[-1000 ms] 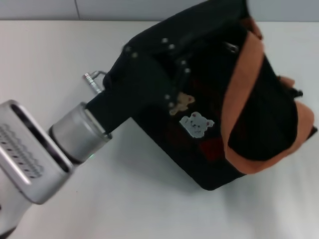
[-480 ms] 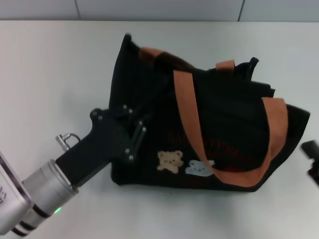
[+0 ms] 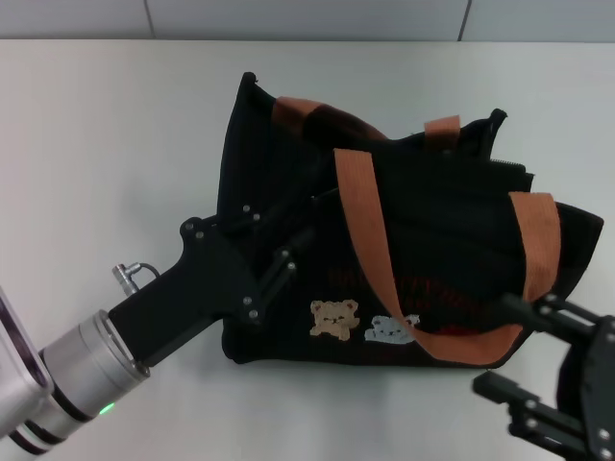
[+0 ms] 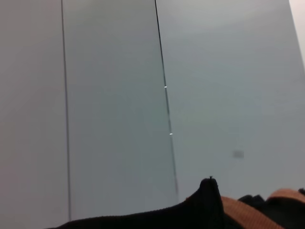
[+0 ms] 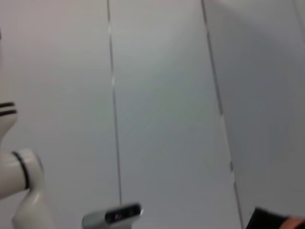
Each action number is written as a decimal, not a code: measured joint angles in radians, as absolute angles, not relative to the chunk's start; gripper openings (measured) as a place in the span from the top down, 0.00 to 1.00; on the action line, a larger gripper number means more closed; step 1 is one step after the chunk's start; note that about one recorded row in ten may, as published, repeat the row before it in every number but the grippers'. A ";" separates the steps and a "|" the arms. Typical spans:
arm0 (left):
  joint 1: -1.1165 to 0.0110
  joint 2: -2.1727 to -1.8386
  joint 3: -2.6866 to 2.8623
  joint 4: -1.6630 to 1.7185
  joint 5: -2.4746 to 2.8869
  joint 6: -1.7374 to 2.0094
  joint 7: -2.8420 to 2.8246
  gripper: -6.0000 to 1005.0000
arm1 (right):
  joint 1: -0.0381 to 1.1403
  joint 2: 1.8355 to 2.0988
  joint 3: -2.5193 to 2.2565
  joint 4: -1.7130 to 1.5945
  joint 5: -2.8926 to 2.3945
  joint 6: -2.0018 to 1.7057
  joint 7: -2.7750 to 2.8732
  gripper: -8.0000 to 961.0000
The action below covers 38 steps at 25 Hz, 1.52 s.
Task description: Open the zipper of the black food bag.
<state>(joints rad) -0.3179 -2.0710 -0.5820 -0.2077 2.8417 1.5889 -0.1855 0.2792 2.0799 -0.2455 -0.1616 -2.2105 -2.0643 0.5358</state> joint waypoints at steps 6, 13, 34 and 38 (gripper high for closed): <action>-0.373 -2.064 -0.574 -0.155 2.877 1.627 -0.288 0.59 | 0.371 2.081 -0.337 -0.169 -2.211 -1.904 0.656 0.35; -0.412 -2.051 -0.526 -0.030 2.890 1.749 -0.385 0.42 | 0.453 2.087 -0.335 -0.143 -2.194 -1.673 0.715 0.35; -0.485 -2.068 -0.309 0.190 2.888 1.883 -0.517 0.19 | 0.419 2.078 -0.458 -0.300 -2.180 -1.850 0.782 0.30; -0.490 -2.068 -0.306 0.188 2.888 1.883 -0.520 0.19 | 0.412 2.078 -0.454 -0.304 -2.181 -1.849 0.784 0.12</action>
<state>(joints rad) -0.4900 -2.0678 -0.3058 0.1879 2.8882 1.8834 -0.5202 0.4116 2.0779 -0.4544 -0.3036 -2.1813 -1.8492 0.7837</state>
